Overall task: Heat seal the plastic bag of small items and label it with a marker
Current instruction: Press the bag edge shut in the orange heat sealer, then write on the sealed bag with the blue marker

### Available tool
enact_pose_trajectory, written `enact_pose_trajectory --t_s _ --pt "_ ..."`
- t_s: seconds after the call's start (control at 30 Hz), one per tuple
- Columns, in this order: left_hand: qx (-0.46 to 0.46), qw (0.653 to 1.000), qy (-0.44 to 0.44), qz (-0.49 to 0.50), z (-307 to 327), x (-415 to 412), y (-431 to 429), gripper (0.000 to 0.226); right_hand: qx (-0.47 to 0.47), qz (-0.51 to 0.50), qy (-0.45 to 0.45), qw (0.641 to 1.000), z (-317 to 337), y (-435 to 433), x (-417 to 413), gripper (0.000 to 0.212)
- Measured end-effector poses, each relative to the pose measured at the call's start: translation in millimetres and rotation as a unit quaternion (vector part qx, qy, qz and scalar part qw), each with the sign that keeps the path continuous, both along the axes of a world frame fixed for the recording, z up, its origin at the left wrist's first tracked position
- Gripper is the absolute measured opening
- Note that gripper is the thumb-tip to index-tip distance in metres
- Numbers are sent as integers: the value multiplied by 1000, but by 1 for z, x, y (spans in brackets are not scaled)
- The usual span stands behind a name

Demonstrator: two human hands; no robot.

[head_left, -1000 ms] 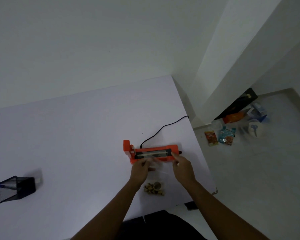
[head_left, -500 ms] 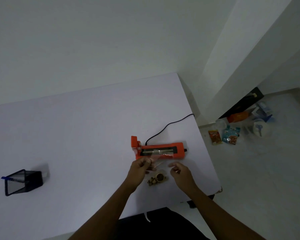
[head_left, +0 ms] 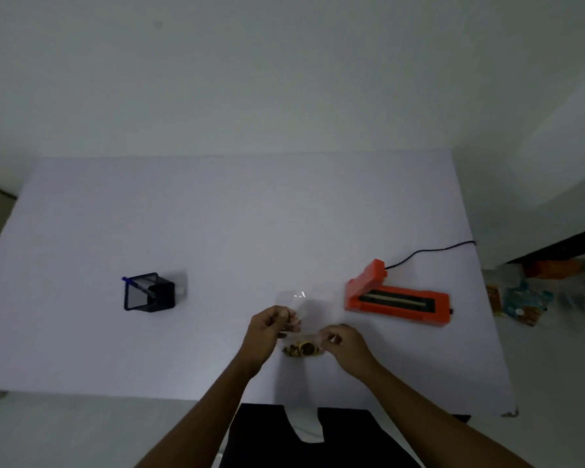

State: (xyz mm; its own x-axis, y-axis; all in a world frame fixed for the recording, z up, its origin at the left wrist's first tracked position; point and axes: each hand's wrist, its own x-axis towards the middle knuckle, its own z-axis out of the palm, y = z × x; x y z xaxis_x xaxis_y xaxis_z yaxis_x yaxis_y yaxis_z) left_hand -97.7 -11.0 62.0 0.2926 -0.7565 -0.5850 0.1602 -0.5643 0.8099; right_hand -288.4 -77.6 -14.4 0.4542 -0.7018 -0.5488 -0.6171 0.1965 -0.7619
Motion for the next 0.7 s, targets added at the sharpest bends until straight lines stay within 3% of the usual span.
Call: enact_pose_trajectory --t_s 0.23,0.4,0.5,0.7 --pt "-29 999 -29 7 -6 102 -11 23 0 -50 0 999 0 6 103 9" --pt "40 994 -80 -67 -37 149 -10 57 -2 -126 29 992 -9 2 146 12" --pt "119 983 -81 -113 -55 171 -2 71 15 -184 59 981 -15 4 157 27" --pt "149 968 -19 -199 -66 187 15 61 24 -268 78 960 -31 28 167 56"
